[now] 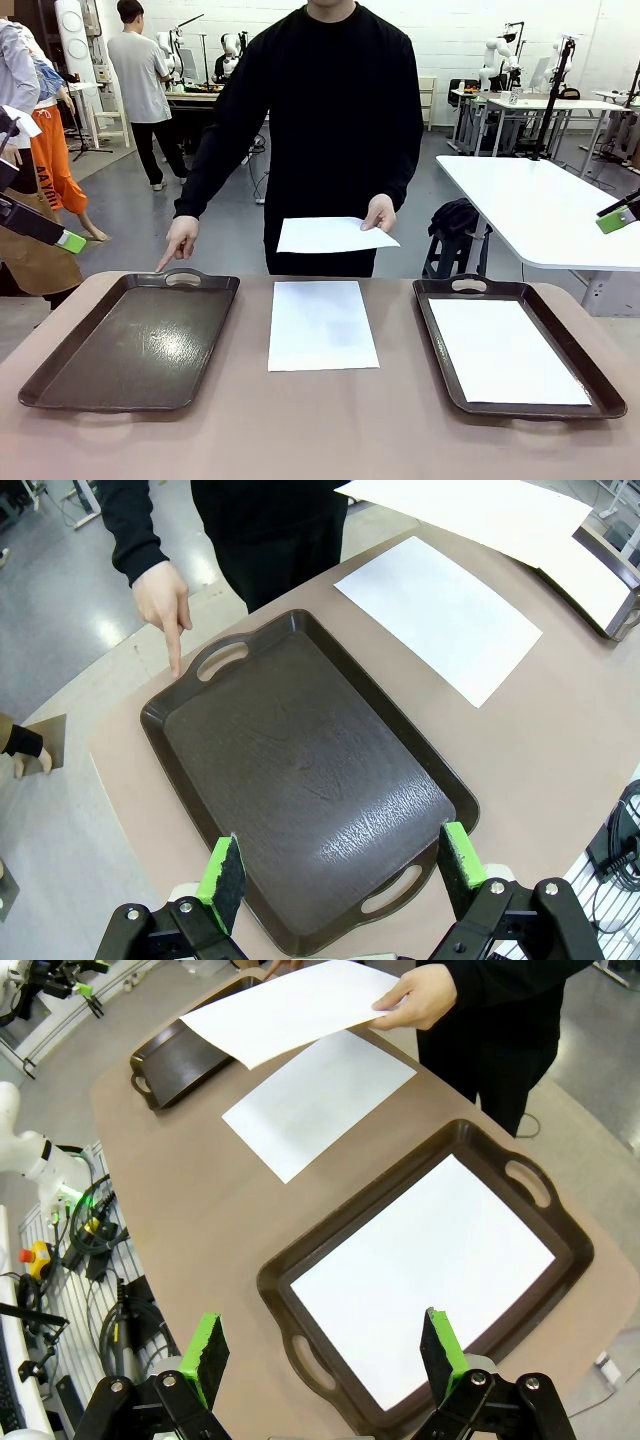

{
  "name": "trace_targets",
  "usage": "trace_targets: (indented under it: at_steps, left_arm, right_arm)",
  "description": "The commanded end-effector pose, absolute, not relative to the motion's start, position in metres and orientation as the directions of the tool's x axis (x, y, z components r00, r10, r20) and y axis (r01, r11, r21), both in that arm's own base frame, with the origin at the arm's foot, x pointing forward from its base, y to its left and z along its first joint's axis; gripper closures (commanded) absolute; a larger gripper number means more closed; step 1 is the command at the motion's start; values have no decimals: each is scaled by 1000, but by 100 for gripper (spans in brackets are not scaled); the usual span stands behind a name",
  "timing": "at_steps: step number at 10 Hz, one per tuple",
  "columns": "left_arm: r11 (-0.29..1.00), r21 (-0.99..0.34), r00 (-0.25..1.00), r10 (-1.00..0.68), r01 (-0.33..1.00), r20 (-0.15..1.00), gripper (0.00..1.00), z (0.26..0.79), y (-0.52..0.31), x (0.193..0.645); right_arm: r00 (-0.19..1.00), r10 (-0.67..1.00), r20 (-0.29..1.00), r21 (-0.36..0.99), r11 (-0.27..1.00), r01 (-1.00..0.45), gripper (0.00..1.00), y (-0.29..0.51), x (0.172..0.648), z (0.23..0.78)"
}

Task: Sort the A4 documents.
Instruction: Receive the A4 Paper.

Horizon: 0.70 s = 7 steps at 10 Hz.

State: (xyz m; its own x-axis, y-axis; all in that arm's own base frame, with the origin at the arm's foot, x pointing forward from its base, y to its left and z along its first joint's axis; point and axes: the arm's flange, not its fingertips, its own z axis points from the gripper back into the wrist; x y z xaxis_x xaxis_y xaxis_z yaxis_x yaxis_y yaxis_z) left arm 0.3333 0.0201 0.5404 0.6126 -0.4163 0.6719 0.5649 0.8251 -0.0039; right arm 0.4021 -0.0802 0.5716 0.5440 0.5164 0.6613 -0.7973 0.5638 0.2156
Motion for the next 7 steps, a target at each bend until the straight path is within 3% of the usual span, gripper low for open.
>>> trace_targets:
  at_steps: [1,4,7]
  left_arm:
    - [816,-64,624,-386,574,679,0,539,11,342]
    - [763,-253,694,-327,594,641,0,531,-32,378]
    - [710,-549,843,-118,441,526,0,518,-66,434]
  right_arm:
    - [542,517,662,212,565,-797,0,-79,403,572]
    - [542,517,662,212,565,-797,0,-79,403,572]
    - [542,517,662,212,565,-797,0,-79,403,572]
